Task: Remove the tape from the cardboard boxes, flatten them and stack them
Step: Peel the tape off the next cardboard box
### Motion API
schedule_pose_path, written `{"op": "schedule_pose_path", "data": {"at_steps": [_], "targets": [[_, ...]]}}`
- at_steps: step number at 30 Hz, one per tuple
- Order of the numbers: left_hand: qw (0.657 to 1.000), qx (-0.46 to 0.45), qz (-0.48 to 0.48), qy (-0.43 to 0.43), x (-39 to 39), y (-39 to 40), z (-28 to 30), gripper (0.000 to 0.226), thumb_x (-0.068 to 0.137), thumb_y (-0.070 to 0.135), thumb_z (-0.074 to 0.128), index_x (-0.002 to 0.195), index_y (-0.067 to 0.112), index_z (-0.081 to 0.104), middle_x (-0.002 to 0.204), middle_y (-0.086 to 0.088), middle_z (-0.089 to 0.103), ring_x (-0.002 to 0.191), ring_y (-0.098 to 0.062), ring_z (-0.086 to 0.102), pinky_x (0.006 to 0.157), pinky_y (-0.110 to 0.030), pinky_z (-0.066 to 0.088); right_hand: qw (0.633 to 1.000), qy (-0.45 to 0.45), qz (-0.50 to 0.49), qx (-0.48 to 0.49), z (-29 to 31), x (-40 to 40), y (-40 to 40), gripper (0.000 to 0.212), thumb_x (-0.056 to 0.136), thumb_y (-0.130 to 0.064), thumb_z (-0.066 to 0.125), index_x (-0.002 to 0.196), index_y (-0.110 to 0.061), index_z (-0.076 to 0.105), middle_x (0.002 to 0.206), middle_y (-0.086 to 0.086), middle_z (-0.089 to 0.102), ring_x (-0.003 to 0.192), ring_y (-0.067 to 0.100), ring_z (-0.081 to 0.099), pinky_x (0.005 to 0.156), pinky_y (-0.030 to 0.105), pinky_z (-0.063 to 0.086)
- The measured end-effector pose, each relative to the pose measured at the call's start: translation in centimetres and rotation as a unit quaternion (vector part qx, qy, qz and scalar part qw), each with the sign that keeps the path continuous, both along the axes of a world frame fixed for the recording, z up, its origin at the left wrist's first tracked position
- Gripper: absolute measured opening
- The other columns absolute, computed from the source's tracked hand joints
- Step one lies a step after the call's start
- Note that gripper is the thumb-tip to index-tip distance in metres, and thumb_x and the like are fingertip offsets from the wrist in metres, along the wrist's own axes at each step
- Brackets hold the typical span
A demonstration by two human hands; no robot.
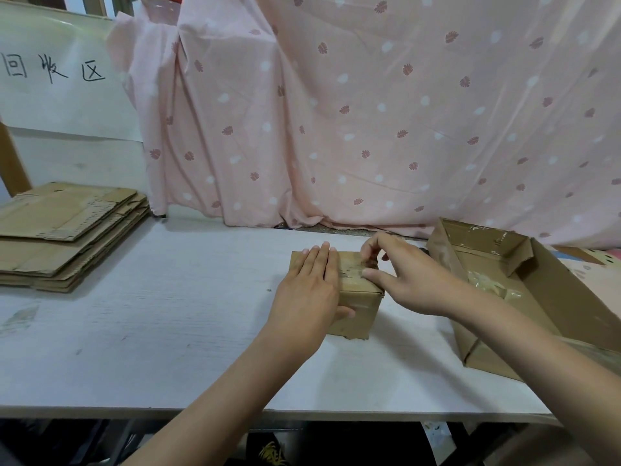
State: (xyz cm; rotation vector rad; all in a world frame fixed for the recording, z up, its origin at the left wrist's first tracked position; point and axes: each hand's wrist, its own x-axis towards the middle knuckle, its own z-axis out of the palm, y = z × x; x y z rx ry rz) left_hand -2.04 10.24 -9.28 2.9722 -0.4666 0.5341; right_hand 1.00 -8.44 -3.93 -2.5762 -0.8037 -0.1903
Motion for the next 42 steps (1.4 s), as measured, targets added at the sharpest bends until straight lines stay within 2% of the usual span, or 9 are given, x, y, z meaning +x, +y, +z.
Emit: {"op": "schedule_pose_path", "data": {"at_steps": [5,13,17,22,27,30,32,39,42], "targets": [[1.0,0.016,-0.012,-0.004,-0.1,-0.4,-0.1,0.099,0.095,0.061,0.044,0.155,0.001,-0.007,0.165,-0.016,-0.007,0.153,-0.024,-0.005,0.122,-0.035,-0.01,0.992,0.043,-0.01,0.115,0.3,-0.1,0.1,0.043,0.088,-0.013,0.072,0.117,-0.038,0.053,0.08,-0.01,0.065,0.082,0.01,0.059,0.079,0.021,0.046],[1.0,0.008,0.001,0.024,0.1,0.2,0.5,0.098,0.094,0.064,0.041,0.156,0.005,-0.006,0.165,-0.013,-0.005,0.153,-0.023,-0.004,0.119,-0.031,-0.012,0.973,0.145,-0.023,0.178,0.9,-0.1,-1.4,0.019,0.099,-0.012,0.056,0.086,-0.022,0.066,0.096,-0.006,0.065,0.082,0.004,0.057,0.072,0.019,0.041],[1.0,-0.003,-0.004,0.025,0.1,0.5,0.4,0.097,0.094,0.065,0.041,0.157,0.006,-0.005,0.166,-0.01,-0.001,0.153,-0.022,-0.002,0.119,-0.03,-0.012,0.885,0.275,-0.012,0.376,1.2,-0.3,-2.6,0.013,0.096,-0.014,0.06,0.089,-0.004,0.057,0.092,0.007,0.059,0.097,0.023,0.062,0.092,0.037,0.056],[0.997,-0.076,-0.006,0.006,0.4,2.1,0.2,0.095,0.089,0.068,0.044,0.157,0.011,0.009,0.163,-0.004,0.018,0.15,-0.02,0.014,0.123,-0.03,0.007,0.889,0.2,-0.104,0.399,0.3,-0.7,-3.1,0.022,0.088,-0.009,0.073,0.08,-0.004,0.053,0.096,0.026,0.073,0.089,0.031,0.074,0.07,0.023,0.057],[0.986,-0.167,-0.017,0.023,-0.3,4.3,0.4,0.09,0.088,0.062,0.055,0.156,0.032,0.005,0.142,0.003,0.034,0.121,-0.018,0.045,0.092,-0.033,0.047,0.883,0.113,-0.109,0.443,0.6,-0.3,-3.2,0.011,0.089,0.004,0.069,0.088,-0.003,0.061,0.077,0.023,0.073,0.072,0.036,0.074,0.076,0.044,0.063],[0.979,-0.195,-0.017,0.062,-0.8,5.2,0.8,0.098,0.088,0.054,0.065,0.146,0.06,-0.013,0.122,0.003,0.038,0.093,-0.021,0.053,0.083,-0.038,0.051,0.895,0.067,-0.092,0.431,1.0,0.4,-3.5,0.035,0.093,0.002,0.064,0.119,-0.021,0.065,0.075,0.024,0.071,0.06,0.027,0.069,0.059,0.022,0.056],[0.97,-0.225,-0.021,0.09,-1.0,5.6,0.8,0.1,0.086,0.047,0.071,0.139,0.071,-0.009,0.117,0.001,0.041,0.091,-0.024,0.055,0.086,-0.041,0.051,0.911,0.038,-0.096,0.399,1.1,0.7,-3.4,0.019,0.096,-0.004,0.062,0.11,-0.01,0.073,0.08,0.028,0.069,0.056,0.02,0.059,0.053,0.012,0.044],[0.912,-0.372,-0.023,0.17,-0.1,8.7,-1.1,0.087,0.073,0.034,0.087,0.125,0.059,0.022,0.114,0.006,0.066,0.094,-0.009,0.066,0.075,-0.025,0.056,0.829,0.118,-0.114,0.535,1.6,1.2,-5.2,0.022,0.098,-0.024,0.061,0.099,-0.011,0.078,0.066,0.001,0.051,0.068,0.02,0.047,0.069,0.041,0.03],[0.914,-0.369,-0.014,0.165,-0.1,8.8,-1.6,0.082,0.072,0.035,0.087,0.12,0.054,0.023,0.109,0.01,0.067,0.091,-0.003,0.063,0.07,-0.012,0.047,0.818,0.178,-0.082,0.54,1.8,0.6,-4.6,0.044,0.103,-0.03,0.048,0.103,0.01,0.068,0.065,-0.005,0.062,0.071,0.019,0.049,0.063,0.023,0.047]]}}
